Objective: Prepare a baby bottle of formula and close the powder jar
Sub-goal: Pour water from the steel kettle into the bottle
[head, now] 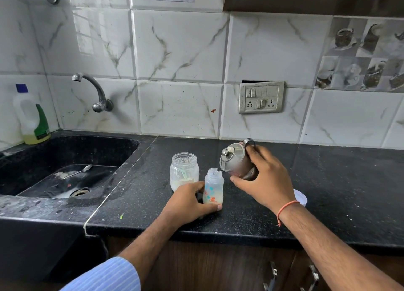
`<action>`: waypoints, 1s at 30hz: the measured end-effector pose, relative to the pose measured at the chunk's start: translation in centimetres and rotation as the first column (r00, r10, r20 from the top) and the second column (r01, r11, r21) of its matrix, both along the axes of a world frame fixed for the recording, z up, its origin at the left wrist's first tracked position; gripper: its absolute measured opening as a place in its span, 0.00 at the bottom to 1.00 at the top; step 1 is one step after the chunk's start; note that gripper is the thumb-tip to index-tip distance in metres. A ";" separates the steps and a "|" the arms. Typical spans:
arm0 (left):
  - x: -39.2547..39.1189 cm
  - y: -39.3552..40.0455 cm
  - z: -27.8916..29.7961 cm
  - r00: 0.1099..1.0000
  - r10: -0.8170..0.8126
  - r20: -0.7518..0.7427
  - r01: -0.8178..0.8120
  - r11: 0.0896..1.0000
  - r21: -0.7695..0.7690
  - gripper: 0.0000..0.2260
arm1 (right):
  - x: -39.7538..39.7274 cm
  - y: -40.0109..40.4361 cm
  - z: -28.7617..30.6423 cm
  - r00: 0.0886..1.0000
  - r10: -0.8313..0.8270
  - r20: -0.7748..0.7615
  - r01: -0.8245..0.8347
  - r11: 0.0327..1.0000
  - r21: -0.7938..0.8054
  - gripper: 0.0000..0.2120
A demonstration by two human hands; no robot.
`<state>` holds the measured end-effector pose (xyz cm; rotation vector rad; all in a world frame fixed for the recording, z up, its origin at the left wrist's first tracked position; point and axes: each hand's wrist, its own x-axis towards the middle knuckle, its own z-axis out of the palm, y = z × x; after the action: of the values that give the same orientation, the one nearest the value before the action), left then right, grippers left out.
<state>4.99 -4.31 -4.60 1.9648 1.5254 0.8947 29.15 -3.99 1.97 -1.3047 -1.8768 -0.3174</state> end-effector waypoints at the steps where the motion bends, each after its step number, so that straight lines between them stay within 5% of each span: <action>1: 0.0 0.0 0.0 1.000 -0.003 0.007 0.003 1.000 0.004 0.17 | 0.0 0.0 0.0 1.000 0.002 0.001 -0.002 1.000 0.001 0.45; 30: 0.0 -0.3 0.3 0.999 -0.021 0.024 0.021 1.000 -0.012 0.17 | 0.1 0.1 0.2 0.999 -0.002 0.037 0.002 1.000 0.016 0.44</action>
<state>4.98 -4.57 -4.30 1.9506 1.4907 0.8947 29.24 -3.86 2.17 -1.2982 -1.9004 -0.3590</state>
